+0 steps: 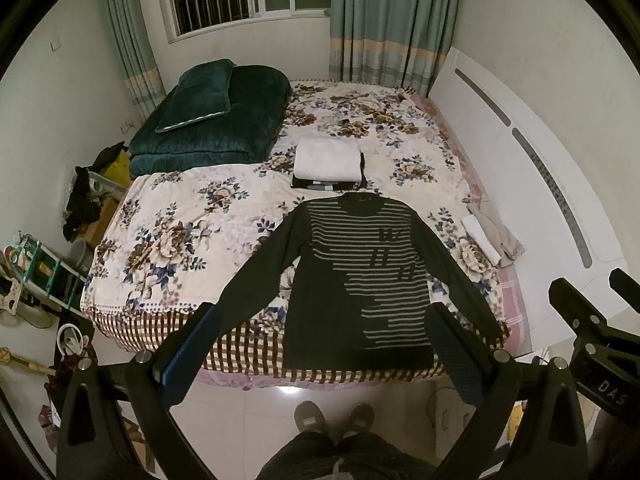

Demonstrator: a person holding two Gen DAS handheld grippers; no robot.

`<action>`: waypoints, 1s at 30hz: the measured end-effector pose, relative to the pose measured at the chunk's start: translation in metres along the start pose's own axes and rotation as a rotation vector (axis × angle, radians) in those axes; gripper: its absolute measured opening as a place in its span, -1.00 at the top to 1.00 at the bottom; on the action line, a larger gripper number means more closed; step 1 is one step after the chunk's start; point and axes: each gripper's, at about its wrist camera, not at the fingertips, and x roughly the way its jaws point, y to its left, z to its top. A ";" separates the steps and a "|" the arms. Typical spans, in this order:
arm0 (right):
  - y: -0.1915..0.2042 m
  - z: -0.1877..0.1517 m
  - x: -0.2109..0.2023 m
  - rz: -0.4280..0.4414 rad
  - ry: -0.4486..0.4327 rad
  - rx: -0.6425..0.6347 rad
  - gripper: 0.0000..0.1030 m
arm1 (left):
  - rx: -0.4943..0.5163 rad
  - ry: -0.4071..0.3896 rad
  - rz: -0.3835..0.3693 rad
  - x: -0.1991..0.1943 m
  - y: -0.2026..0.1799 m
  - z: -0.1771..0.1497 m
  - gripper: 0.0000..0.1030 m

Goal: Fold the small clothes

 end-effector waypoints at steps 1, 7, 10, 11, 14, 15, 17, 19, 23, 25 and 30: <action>-0.001 -0.001 0.000 0.002 -0.001 0.001 -1.00 | 0.001 -0.005 0.000 -0.003 -0.001 0.001 -1.00; -0.002 -0.002 0.000 0.002 -0.001 0.005 -1.00 | 0.002 -0.009 -0.002 -0.006 -0.003 0.002 -1.00; 0.011 0.009 -0.007 0.006 0.006 0.017 -1.00 | 0.006 -0.007 -0.006 -0.004 -0.003 0.008 -1.00; 0.012 0.012 -0.006 0.008 0.009 0.024 -1.00 | 0.008 -0.015 -0.003 -0.001 -0.003 0.011 -1.00; 0.011 0.019 0.010 0.029 0.036 0.089 -1.00 | 0.039 -0.079 0.045 0.017 -0.005 0.018 -1.00; 0.004 0.018 0.019 0.031 0.047 0.110 -1.00 | 0.048 -0.095 0.056 0.027 -0.006 0.022 -1.00; -0.013 0.014 0.048 0.014 0.089 0.183 -1.00 | 0.060 -0.105 0.070 0.052 -0.005 0.024 -1.00; -0.044 -0.003 0.084 -0.036 0.128 0.267 -1.00 | 0.072 -0.096 0.083 0.083 -0.006 0.026 -1.00; -0.111 -0.047 0.158 -0.131 0.245 0.470 -0.98 | 0.107 -0.026 0.118 0.165 -0.023 0.029 -1.00; -0.154 -0.078 0.197 -0.150 0.305 0.600 -0.88 | 0.130 0.007 0.137 0.204 -0.034 0.030 -1.00; -0.248 -0.157 0.297 -0.164 0.406 0.858 -0.33 | 0.193 0.093 0.224 0.303 -0.067 0.026 -1.00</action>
